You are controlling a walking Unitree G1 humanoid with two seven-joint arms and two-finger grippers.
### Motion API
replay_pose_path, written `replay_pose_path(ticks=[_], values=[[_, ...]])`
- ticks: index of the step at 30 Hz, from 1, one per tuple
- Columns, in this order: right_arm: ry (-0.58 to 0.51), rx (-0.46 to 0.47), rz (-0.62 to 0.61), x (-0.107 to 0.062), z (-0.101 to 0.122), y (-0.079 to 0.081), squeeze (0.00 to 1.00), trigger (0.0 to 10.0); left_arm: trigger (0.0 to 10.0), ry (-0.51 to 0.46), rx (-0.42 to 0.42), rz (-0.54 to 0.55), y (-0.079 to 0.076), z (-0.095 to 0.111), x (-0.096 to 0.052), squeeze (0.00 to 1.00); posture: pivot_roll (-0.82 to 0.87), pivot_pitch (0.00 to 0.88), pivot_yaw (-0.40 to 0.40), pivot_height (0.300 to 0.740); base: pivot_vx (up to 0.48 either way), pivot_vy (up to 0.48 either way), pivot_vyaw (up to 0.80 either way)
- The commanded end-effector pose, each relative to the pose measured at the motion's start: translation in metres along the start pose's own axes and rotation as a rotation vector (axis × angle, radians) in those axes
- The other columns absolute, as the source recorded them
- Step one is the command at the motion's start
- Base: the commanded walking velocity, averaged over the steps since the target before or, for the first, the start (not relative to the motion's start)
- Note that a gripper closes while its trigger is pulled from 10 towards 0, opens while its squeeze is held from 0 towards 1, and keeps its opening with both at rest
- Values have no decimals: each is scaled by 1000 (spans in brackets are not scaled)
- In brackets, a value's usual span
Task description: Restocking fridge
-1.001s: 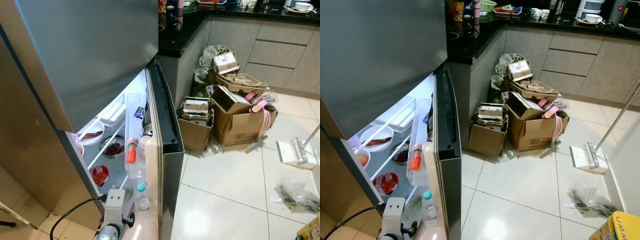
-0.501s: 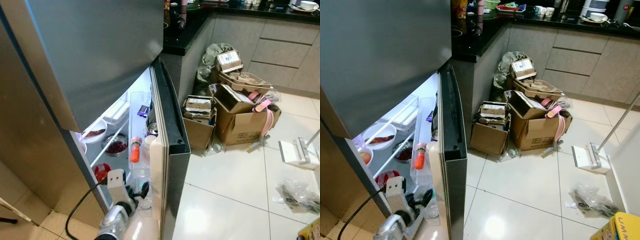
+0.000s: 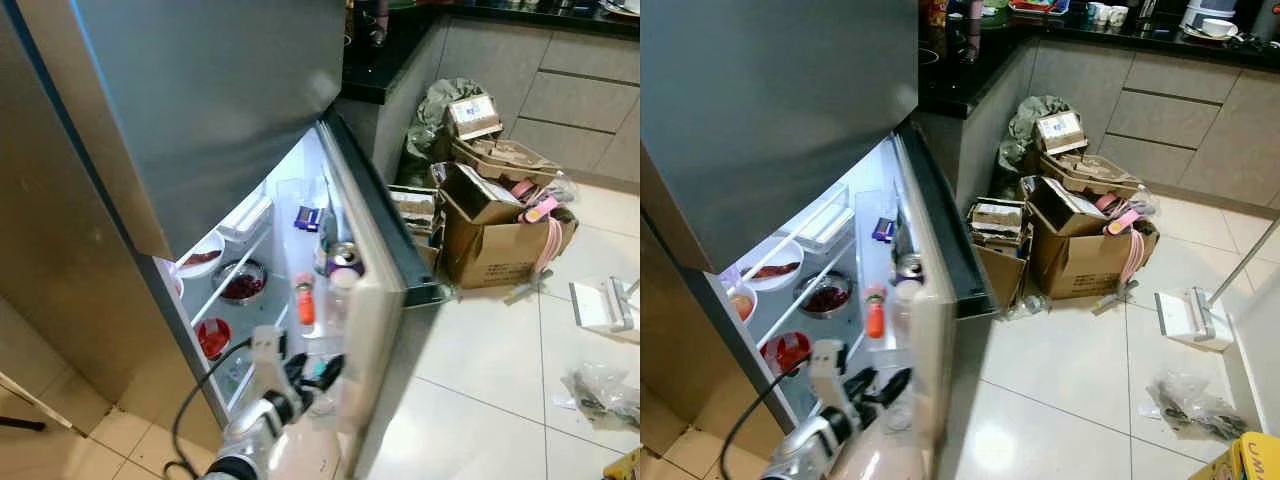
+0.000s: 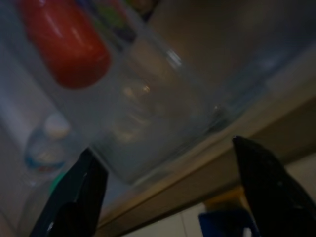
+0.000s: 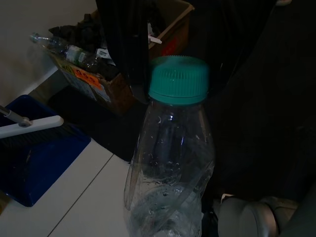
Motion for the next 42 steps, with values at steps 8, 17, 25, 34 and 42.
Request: replay_pose_path(ticks=[8,17,25,34,42], values=[[3,9,-10,-1,-5,-3,0,10000,10000,232,152,-156,-26,-39,3,0,-10,0,-60,740,0,0,0],[5,14,-8,0,-6,0,0,10000,10000,398,150,29,10,-74,-38,0,-13,0,-53,740,0,0,0],[-8,14,-26,0,-1,-3,0,10000,10000,454,96,285,46,-93,-79,0,-14,0,-53,740,0,0,0],[-21,11,-53,-1,2,-10,0,10000,10000,506,1,546,70,-119,-128,0,-13,0,-61,740,0,0,0],[-41,7,-92,-3,3,-17,0,10000,10000,582,-101,699,70,-153,-172,0,-13,0,-67,740,0,0,-51]])
Point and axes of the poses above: a point about 5 cm out from each wrist's last joint towards the gripper, its own x axis pointing out of the wrist towards the gripper, its own z axis along the axis of the wrist's last joint, y = z × x, the point moved 5 cm from there along x, pointing out of the wrist towards the gripper, and after that the axes turned 9 degrees about -x, right-handed, at the moved point
